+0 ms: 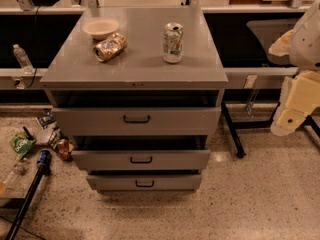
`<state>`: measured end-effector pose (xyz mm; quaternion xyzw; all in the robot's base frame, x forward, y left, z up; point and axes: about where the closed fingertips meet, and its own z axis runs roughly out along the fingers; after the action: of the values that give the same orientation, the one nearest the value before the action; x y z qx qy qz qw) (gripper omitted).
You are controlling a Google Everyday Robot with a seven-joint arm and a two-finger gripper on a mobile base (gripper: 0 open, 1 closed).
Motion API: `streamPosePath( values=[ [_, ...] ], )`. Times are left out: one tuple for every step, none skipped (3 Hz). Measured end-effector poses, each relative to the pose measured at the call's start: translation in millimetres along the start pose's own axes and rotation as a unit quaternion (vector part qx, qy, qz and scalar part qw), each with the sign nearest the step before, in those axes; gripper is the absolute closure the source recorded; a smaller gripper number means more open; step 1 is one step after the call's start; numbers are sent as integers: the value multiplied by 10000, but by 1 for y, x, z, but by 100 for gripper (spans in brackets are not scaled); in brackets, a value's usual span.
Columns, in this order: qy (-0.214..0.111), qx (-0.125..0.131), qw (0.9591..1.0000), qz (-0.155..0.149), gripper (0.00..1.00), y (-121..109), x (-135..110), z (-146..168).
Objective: Open top drawer
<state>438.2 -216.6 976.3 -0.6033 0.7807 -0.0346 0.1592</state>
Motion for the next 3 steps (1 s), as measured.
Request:
streamPosePath(
  values=[
    [-1, 1, 10000, 0, 0, 0, 0, 0],
    [-275, 180, 9995, -20, 0, -17, -16, 37],
    [-489, 260, 9977, -394, 0, -30, -32, 80]
  ],
)
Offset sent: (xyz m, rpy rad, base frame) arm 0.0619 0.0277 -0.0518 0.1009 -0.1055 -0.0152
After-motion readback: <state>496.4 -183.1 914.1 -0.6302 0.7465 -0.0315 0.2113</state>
